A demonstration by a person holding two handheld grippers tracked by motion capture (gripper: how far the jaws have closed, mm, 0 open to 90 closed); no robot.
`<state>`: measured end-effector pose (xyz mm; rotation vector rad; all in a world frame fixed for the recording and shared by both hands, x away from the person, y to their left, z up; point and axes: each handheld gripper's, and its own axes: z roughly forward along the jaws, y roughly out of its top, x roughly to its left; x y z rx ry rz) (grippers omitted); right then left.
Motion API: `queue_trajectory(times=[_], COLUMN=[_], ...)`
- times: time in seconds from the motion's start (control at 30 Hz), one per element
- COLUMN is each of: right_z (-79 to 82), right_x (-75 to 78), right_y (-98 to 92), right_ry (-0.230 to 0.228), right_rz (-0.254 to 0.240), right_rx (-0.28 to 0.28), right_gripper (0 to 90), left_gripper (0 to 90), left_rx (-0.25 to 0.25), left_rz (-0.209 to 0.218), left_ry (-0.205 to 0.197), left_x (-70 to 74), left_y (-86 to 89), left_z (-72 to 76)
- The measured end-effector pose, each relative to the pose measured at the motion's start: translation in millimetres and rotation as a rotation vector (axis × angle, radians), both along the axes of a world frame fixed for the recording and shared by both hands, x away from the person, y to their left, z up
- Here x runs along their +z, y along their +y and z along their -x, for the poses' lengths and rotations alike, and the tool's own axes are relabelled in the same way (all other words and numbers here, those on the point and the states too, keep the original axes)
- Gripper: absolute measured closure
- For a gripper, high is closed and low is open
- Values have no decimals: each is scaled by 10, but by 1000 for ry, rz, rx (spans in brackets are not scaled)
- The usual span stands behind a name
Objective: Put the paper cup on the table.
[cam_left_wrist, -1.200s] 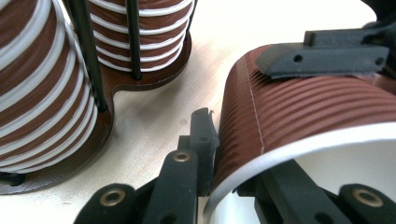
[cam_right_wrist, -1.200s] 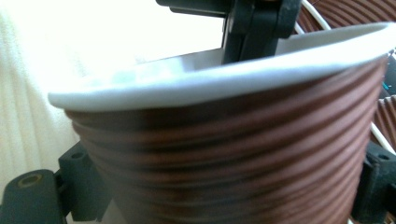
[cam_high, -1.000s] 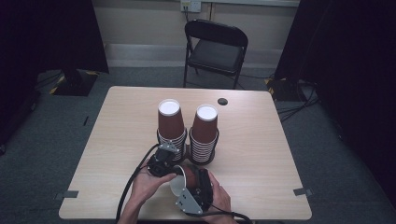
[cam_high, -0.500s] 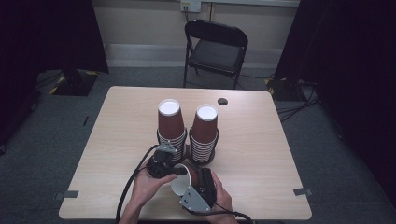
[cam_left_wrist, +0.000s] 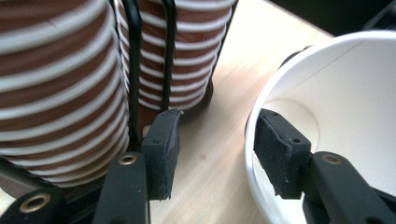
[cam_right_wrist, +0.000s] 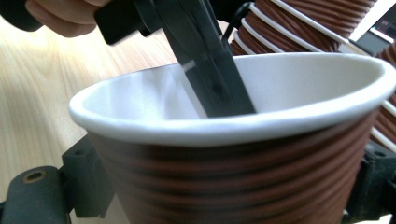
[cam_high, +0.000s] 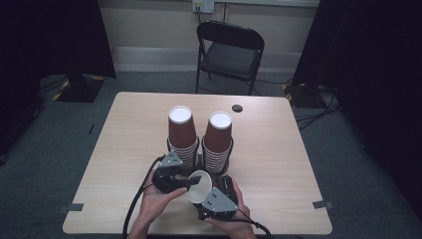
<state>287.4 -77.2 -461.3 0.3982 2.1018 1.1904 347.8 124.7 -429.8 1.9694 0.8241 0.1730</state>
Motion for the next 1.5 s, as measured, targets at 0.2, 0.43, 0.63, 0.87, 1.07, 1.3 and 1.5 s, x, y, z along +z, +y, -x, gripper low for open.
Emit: queue_trajectory(times=[0.2,0.43,0.63,0.87,1.07,1.3,1.5], right_z=[-55,-109,-154,-170,-181,-219,-296], right_x=[23,-9,-7,-43,-44,31,70], right_y=[-85,-158,-209,-347,-489,-640,-779], right_ry=[61,109,147,181,209,225,223], right_rz=[-70,-104,-134,-190,-253,-329,-368], right_rx=[-5,-23,-32,-59,-80,-102,-137], right_gripper=[111,111,111,111,111,112,110], left_gripper=[382,274,215,158,159,156,160], left_rx=[34,72,85,106,168,243,311], left_rz=[34,72,126,126,101,72,72], left_ry=[-34,-61,-127,-171,-209,-261,-293], left_x=[-34,-111,-95,-114,-180,-265,-405], left_y=[48,75,174,281,332,384,430], left_z=[11,41,91,129,190,263,311])
